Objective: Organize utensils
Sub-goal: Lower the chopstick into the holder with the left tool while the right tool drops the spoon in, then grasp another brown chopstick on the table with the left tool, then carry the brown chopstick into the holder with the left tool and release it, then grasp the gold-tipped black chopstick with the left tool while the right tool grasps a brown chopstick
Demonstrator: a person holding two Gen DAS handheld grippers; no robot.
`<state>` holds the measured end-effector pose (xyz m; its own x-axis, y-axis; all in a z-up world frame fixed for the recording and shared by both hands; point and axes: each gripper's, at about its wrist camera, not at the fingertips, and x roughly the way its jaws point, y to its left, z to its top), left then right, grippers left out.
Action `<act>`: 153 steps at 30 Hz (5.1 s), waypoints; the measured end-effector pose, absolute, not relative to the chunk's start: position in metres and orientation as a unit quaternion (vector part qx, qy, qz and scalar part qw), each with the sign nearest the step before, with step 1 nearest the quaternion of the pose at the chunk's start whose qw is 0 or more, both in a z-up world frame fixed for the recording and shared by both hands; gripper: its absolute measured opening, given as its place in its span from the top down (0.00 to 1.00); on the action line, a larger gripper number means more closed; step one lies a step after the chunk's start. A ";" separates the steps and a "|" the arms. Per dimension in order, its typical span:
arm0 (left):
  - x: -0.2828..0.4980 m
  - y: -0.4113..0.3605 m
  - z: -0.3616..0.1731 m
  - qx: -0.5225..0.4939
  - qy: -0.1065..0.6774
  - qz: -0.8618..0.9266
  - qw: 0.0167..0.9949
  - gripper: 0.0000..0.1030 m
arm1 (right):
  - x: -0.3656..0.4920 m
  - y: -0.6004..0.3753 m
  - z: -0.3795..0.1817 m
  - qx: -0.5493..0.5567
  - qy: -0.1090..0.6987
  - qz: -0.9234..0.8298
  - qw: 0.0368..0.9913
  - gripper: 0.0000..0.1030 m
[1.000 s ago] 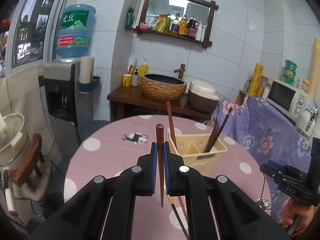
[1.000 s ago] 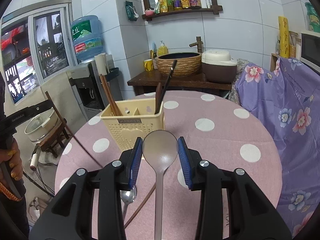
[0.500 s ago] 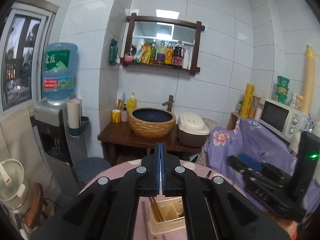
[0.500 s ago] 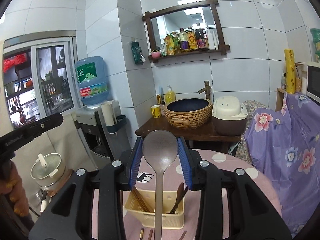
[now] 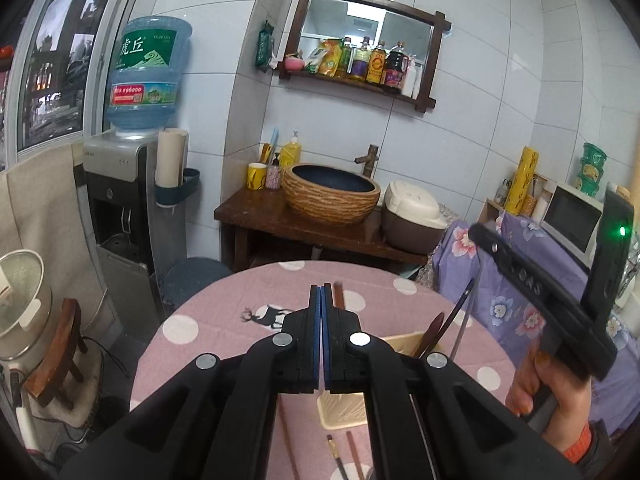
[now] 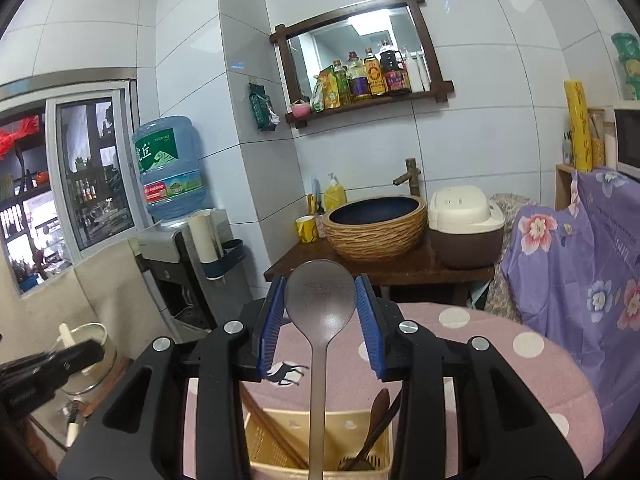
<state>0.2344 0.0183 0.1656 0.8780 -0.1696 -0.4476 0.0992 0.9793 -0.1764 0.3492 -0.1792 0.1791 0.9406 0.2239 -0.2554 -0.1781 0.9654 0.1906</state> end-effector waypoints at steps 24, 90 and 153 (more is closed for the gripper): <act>0.259 0.035 -0.004 -0.083 0.396 -0.032 0.914 0.64 | 0.325 -0.170 0.066 0.008 0.227 0.085 0.970 0.64; 0.210 0.039 0.089 -0.043 0.260 -0.034 0.964 0.93 | 0.136 -0.265 -0.007 0.140 0.266 0.050 0.952 0.24; 0.193 -0.037 -0.003 -0.007 0.364 -0.092 0.927 0.38 | 0.144 -0.260 -0.036 0.099 0.330 0.048 0.937 0.24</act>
<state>0.1935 -0.0369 -0.0026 0.7185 -0.1751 -0.6731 0.1653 0.9830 -0.0794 0.1443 -0.2603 -0.0360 0.7774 0.1552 -0.6095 -0.0241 0.9757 0.2177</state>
